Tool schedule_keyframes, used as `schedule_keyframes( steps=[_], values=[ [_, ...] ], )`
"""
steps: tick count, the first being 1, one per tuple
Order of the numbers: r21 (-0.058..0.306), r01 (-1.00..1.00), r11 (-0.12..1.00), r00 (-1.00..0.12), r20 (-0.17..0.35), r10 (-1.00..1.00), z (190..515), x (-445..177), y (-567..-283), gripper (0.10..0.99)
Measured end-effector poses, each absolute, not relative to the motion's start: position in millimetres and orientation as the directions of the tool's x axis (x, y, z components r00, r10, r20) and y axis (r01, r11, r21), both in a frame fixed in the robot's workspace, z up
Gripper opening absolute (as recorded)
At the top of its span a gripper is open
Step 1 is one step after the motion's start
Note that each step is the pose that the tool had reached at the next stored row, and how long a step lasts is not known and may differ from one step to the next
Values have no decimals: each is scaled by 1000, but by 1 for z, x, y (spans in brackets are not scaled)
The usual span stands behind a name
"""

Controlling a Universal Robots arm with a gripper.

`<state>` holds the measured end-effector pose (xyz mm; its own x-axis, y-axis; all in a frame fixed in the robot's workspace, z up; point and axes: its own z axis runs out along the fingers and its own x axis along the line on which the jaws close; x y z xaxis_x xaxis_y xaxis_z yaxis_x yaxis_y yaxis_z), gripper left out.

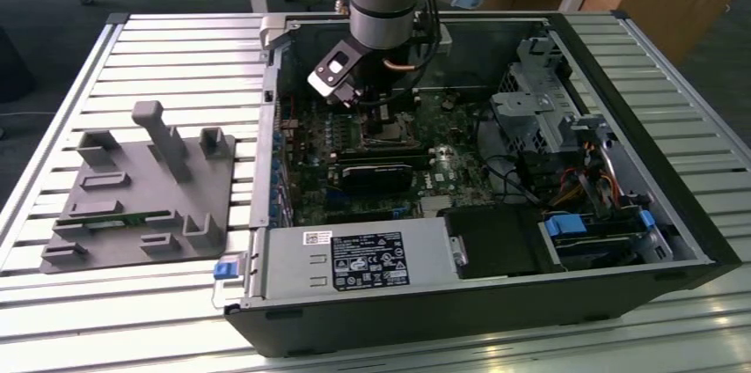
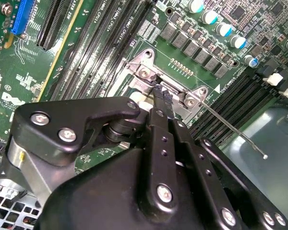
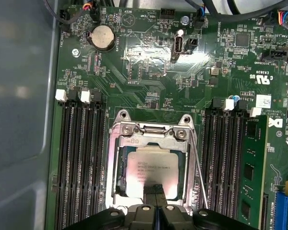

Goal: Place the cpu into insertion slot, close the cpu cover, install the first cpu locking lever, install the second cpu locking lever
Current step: 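Close the cpu cover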

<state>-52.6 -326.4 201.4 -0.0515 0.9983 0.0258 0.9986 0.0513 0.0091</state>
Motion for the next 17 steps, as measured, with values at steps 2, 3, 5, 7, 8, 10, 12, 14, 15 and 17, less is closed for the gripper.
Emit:
schedule_keyframes(
  steps=[2,3,5,7,8,10,12,14,15,17],
  values=[
    [9,999,51,-52,26,998,202,-53,-326,106],
    [9,999,51,-52,26,998,202,-53,-326,106],
    [9,999,51,-52,26,998,202,-53,-326,106],
    [9,999,51,-52,26,998,202,-52,-326,106],
    [9,999,51,-52,26,998,202,-52,-326,106],
    [9,999,51,-52,26,998,202,-51,-326,106],
    [9,999,51,-52,26,998,202,-50,-326,106],
    [9,999,51,-52,26,998,202,-49,-326,106],
    [9,999,51,-52,26,998,202,-49,-326,106],
    [9,999,51,-52,26,998,202,-47,-326,106]
  ],
)
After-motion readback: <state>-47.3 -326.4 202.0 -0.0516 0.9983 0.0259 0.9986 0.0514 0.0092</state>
